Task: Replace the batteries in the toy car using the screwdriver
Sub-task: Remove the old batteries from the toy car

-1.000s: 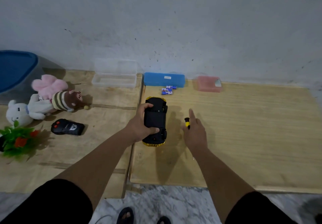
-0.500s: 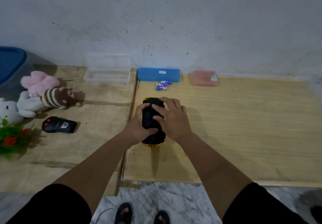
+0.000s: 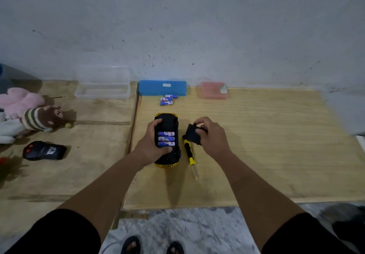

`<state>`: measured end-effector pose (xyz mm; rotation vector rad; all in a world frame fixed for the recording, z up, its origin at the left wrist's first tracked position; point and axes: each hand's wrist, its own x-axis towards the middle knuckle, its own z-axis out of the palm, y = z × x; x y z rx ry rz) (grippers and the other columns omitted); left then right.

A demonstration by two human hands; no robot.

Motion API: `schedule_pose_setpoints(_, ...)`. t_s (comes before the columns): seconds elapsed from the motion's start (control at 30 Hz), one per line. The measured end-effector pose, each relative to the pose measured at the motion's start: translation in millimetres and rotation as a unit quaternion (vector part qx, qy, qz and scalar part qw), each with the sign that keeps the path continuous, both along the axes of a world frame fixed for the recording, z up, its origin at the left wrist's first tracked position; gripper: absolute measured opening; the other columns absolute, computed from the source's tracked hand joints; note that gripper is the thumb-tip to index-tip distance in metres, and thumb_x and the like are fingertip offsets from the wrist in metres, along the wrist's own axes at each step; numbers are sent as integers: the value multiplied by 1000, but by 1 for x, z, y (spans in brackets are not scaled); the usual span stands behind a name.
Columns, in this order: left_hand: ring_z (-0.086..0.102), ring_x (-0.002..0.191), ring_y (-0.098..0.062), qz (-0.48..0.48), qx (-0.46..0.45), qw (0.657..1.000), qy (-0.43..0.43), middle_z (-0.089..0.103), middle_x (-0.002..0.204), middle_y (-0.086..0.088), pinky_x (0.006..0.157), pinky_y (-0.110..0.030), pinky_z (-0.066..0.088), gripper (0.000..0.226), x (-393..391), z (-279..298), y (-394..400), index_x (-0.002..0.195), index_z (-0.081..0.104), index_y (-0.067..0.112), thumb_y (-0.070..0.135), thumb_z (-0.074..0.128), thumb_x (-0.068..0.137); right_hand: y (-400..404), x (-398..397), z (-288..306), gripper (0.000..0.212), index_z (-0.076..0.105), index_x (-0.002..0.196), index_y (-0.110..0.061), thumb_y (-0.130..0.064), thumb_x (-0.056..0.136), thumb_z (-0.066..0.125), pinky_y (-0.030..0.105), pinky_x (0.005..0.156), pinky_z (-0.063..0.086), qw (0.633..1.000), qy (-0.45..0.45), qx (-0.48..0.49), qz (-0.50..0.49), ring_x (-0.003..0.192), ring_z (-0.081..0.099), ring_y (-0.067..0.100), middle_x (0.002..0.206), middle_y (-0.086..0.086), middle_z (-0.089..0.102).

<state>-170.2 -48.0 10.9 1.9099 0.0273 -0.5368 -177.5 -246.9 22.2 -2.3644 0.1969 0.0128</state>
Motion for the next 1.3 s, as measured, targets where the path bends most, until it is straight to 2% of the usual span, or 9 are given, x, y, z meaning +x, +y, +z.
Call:
schedule_pose_setpoints(0.17,55,113,-24,-3,-9,1000,8,45,130,2,97,-48,48,90,4,-3,-4,139,21,40,5,75,76,-44,-28,-29,21,59,111,-22,-17,93,53,31,76,46,991,98,-85,-15,93,55,28,92,4,43)
schedule_pose_setpoints(0.37,57,105,-19,1,-46,999,17,43,118,9,94,-43,50,89,2,2,-11,142,19,34,-1,71,78,-36,-32,-47,28,66,112,-19,-17,84,66,36,90,43,991,-5,-136,8,110,44,25,117,6,52)
schedule_pose_setpoints(0.47,57,105,-18,21,-79,997,17,43,120,8,94,-44,50,90,1,7,-14,143,19,33,-2,70,79,-13,-20,-27,31,64,117,-22,-21,86,65,29,92,44,998,-56,21,22,109,47,17,122,7,48)
schedule_pose_setpoints(0.63,58,111,-19,72,-145,987,5,44,133,3,90,-45,52,89,-4,16,-18,143,17,40,6,71,81,30,-7,8,32,59,124,-27,-17,94,53,24,95,47,954,61,280,91,120,50,13,132,1,55)
schedule_pose_setpoints(0.8,68,95,-21,103,-194,974,48,54,130,-3,72,-37,58,78,-8,29,-8,137,20,52,11,64,88,32,-4,27,43,52,130,-27,-4,94,49,22,92,49,924,101,355,99,116,53,19,130,2,53)
schedule_pose_setpoints(0.87,66,99,-20,75,-141,987,22,52,134,0,73,-35,56,78,-8,35,2,138,18,53,24,68,85,27,1,36,47,49,131,-32,-3,93,50,27,92,50,918,129,362,100,116,55,24,132,6,53)
schedule_pose_setpoints(1.0,33,128,-4,-20,43,989,-140,28,142,19,104,-31,36,103,-2,43,33,146,15,40,32,82,68,15,9,54,49,50,131,-34,-4,92,53,27,90,52,922,212,280,164,112,57,23,132,7,53)
schedule_pose_setpoints(1.13,40,120,-1,-147,59,970,-182,36,136,13,92,-9,33,109,2,53,45,140,25,41,26,91,54,18,13,64,44,54,123,-40,-9,92,56,33,94,51,901,284,257,202,115,57,26,129,7,56)
schedule_pose_setpoints(1.3,46,108,-2,-154,120,958,-212,45,125,7,91,-10,37,96,8,46,60,133,45,30,34,91,49,37,19,69,45,51,127,-36,-9,92,55,27,89,52,902,288,244,211,113,56,23,125,4,56)
